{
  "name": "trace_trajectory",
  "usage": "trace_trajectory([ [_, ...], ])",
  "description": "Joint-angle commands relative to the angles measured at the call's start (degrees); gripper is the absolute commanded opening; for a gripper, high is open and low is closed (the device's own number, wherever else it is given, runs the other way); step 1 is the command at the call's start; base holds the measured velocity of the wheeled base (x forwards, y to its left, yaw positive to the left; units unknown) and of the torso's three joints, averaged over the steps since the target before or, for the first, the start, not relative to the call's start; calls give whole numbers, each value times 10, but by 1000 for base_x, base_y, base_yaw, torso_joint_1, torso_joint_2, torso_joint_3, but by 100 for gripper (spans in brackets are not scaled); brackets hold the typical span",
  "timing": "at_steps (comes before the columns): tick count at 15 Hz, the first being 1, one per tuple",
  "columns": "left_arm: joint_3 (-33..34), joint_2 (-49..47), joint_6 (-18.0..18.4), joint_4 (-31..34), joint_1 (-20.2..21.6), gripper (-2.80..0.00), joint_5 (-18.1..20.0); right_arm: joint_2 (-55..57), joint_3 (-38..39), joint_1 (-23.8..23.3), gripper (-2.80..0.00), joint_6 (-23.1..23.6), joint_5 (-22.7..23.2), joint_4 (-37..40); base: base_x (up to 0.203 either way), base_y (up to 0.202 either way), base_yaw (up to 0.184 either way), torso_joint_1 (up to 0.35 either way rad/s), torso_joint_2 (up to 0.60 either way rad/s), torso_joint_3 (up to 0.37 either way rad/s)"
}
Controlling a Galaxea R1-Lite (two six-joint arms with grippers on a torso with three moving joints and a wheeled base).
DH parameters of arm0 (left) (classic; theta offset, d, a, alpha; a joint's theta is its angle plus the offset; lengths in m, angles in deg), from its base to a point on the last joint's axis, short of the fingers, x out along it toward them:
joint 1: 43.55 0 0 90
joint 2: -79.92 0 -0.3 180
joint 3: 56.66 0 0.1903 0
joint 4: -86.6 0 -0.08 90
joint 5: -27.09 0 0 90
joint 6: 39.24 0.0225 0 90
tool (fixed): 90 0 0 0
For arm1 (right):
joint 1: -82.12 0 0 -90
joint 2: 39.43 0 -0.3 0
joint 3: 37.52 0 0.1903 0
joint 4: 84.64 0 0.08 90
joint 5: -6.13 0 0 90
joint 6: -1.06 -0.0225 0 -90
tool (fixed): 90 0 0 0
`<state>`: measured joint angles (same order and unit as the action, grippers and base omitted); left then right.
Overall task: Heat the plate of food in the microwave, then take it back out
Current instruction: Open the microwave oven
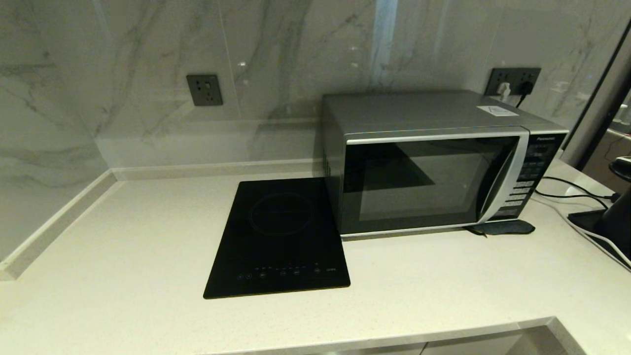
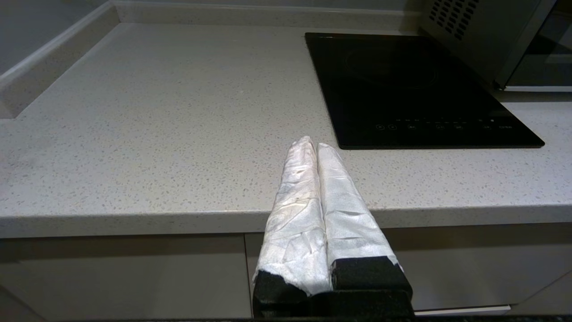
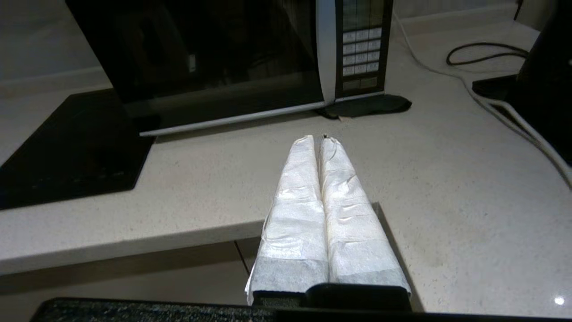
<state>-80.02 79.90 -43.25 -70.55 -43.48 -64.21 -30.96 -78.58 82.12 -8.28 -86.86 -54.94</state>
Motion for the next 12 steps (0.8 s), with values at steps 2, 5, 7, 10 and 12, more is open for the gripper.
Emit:
trace_trajectory([
  [2,0,-1,0,0,0,-280,0,167,-121,-3,-280,0,-38,-1,0,0,0,0,0,0],
  [5,0,-1,0,0,0,-280,0,328,-234,-3,-280,-1,-130,-18,0,0,0,0,0,0],
  [7,0,-1,0,0,0,-280,0,431,-290,-3,-280,12,-198,-68,0,0,0,0,0,0],
  [10,0,-1,0,0,0,-280,0,561,-327,-3,-280,60,-304,-191,0,0,0,0,0,0],
  [12,0,-1,0,0,0,-280,0,622,-335,-2,-280,107,-370,-293,0,0,0,0,0,0],
])
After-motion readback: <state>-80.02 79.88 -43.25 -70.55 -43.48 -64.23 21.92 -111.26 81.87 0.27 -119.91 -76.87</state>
